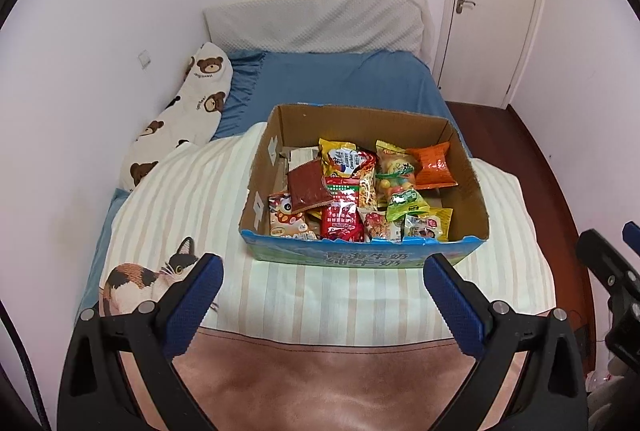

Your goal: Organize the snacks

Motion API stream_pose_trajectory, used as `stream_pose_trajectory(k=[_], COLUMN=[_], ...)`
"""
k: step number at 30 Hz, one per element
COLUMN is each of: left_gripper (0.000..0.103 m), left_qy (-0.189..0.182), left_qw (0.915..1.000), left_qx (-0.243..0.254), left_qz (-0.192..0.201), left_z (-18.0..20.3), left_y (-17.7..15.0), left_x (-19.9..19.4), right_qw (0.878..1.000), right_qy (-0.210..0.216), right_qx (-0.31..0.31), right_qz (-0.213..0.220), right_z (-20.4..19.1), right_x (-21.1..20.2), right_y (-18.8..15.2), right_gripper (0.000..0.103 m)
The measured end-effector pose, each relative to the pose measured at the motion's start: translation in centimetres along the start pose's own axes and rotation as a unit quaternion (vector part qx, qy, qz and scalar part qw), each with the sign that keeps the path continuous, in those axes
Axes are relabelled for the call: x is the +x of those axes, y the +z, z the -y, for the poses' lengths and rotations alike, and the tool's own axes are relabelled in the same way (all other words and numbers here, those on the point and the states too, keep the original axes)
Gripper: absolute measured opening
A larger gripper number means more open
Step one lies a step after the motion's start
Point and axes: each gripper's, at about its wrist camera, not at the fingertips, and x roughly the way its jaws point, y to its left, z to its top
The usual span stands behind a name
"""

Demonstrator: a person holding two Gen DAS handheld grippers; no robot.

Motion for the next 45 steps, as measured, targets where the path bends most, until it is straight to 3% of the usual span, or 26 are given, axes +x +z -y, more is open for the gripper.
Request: stream_pose_trajectory(k=[20,45], left_gripper=[0.103,0.103], left_qy=[0.000,0.002], left_qw=[0.9984,0.9969], left_qx=[0.014,0.023], left_qz=[-0.055,-0.075], left_z=[0.3,0.3], left_y=[2.2,2.3], left_x=[5.5,6.9], right_qw=[0.998,0.997], right_qy=[-0.003,-0.009], right_qx=[0.012,0.014], right_qz=[-0.056,-0.078], right_z=[-0.5,-0.7], right_x=[8.2,9.0], right_y=[1.2,1.2], right_gripper=[0.103,0.103])
